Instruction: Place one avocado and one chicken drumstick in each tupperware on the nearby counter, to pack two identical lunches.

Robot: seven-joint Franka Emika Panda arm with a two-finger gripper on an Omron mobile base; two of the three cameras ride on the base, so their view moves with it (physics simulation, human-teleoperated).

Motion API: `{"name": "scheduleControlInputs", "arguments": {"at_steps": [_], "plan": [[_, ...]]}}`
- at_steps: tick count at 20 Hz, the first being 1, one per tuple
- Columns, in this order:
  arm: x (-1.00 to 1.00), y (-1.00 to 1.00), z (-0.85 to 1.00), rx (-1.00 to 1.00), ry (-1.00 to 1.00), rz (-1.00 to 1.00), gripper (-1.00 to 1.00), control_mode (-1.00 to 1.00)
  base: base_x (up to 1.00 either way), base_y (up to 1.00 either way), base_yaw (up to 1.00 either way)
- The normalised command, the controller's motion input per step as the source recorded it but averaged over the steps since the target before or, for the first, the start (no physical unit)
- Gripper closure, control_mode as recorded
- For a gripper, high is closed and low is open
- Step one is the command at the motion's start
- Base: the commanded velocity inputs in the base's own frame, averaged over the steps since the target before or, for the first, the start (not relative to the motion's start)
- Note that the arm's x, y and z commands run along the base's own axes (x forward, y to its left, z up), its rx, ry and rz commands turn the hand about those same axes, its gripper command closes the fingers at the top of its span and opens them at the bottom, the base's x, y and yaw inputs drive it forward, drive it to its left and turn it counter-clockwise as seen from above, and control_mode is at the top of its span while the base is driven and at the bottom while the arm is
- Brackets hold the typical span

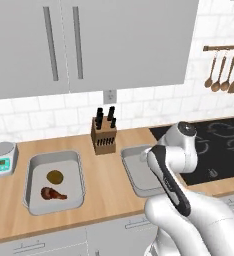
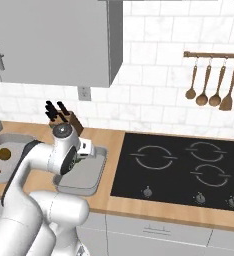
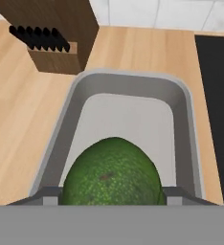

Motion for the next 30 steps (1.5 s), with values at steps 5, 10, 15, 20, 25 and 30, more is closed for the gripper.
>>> {"name": "scheduleControlInputs", "arguments": {"at_steps": [5, 10, 15, 20, 25, 30], "plan": [[0.36, 0.00, -0.54, -0.01, 0.00, -0.01, -1.00, -1.00, 0.00, 0.00, 0.00], [0.16, 0.00, -0.80, -0.02, 0.00, 0.00, -1.00, -1.00, 0.00, 0.00, 0.00], [0.13, -0.01, -0.59, -0.01, -0.03, 0.00, -1.00, -1.00, 0.00, 0.00, 0.00], [-0.59, 0.00, 0.59, 0.00, -0.23, 0.00, -1.00, -1.00, 0.00, 0.00, 0.00], [-0.99, 0.25, 0.72, -0.01, -0.18, 0.00, -1.00, -1.00, 0.00, 0.00, 0.00], [-0.99, 0.30, 0.79, -0.01, -0.12, -0.03, -1.00, -1.00, 0.00, 0.00, 0.00]]}}
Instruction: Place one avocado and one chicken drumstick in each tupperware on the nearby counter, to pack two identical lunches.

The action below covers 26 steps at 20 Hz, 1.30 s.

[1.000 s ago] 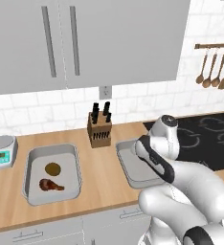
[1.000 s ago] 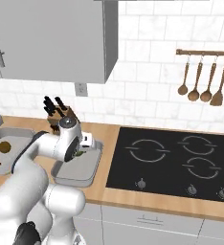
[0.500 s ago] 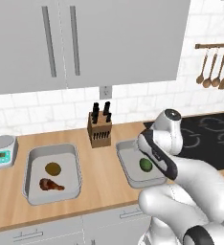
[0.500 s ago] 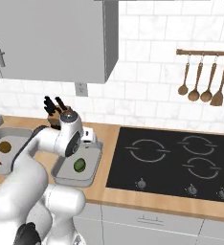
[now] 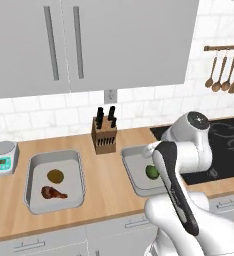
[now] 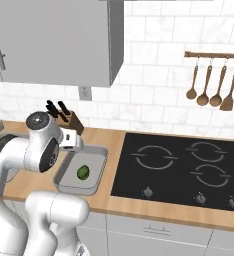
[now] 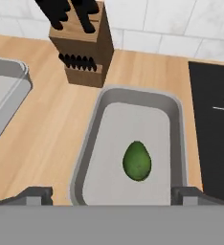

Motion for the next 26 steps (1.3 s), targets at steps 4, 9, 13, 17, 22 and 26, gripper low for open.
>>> {"name": "scheduleControlInputs", "arguments": {"at_steps": [4, 9, 13, 17, 22, 26], "plan": [[-0.81, -0.02, 0.80, 0.00, -0.10, -0.12, -1.00, -1.00, 0.00, 0.00, 0.00], [-0.90, -0.26, 0.09, 0.00, -0.07, -0.04, -1.00, -1.00, 0.00, 0.00, 0.00], [0.00, 0.00, 0.00, 0.00, 0.00, 0.00, -1.00, 1.00, -1.00, -0.15, 0.00], [0.00, 0.00, 0.00, 0.00, 0.00, 0.00, -1.00, 1.00, -1.00, 0.59, 0.03], [0.00, 0.00, 0.00, 0.00, 0.00, 0.00, -1.00, 1.00, -0.30, 1.00, 0.04], [0.00, 0.00, 0.00, 0.00, 0.00, 0.00, -1.00, 1.00, 0.00, 1.00, 0.00]]}}
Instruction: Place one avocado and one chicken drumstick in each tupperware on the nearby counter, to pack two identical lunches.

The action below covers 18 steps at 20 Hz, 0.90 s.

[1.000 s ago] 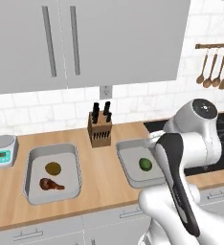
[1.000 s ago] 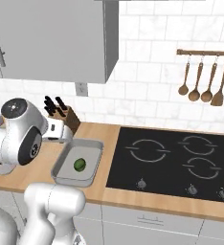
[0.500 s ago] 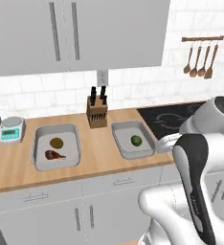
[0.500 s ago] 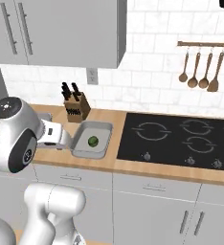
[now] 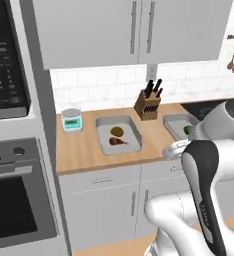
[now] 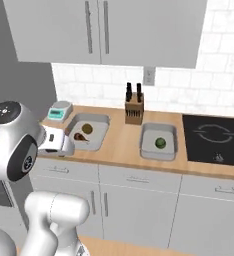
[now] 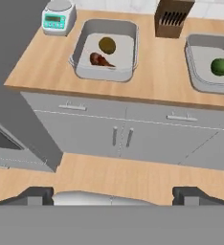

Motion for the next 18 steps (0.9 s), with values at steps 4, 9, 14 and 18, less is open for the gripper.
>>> {"name": "scheduleControlInputs", "arguments": {"at_steps": [4, 9, 14, 18], "plan": [[0.00, 0.00, 0.00, 0.00, 0.00, 0.00, -1.00, 1.00, -0.69, 1.00, 0.00], [0.00, 0.00, 0.00, 0.00, 0.00, 0.00, -1.00, 1.00, -0.71, 1.00, 0.01], [0.00, 0.00, 0.00, 0.00, 0.00, 0.00, -1.00, 1.00, 0.00, 1.00, 0.01], [0.00, 0.00, 0.00, 0.00, 0.00, 0.00, -1.00, 1.00, 0.00, 1.00, 0.00]]}}
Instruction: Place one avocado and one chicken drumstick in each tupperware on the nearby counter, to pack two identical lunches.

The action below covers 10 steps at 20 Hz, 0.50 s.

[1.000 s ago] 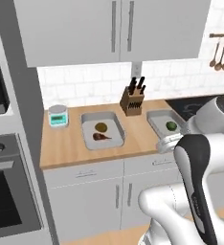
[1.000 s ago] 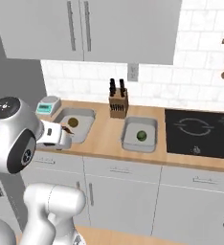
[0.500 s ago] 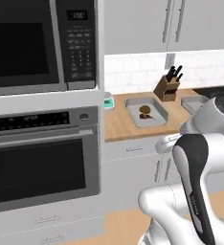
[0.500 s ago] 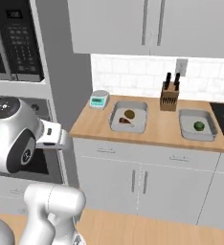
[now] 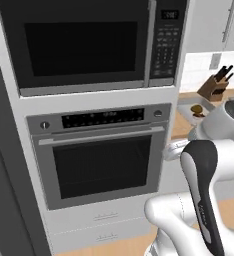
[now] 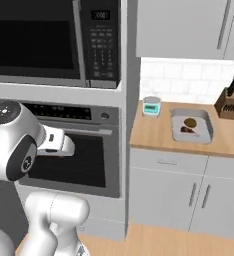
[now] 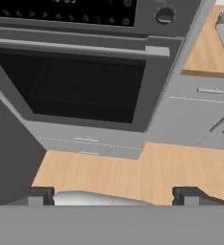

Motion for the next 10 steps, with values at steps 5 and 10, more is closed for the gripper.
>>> {"name": "scheduleControlInputs", "arguments": {"at_steps": [5, 10], "plan": [[0.00, 0.00, 0.00, 0.00, 0.00, 0.00, -1.00, 1.00, -0.12, 1.00, 0.00], [0.00, 0.00, 0.00, 0.00, 0.00, 0.00, -1.00, 1.00, -0.90, 0.96, -0.03]]}}
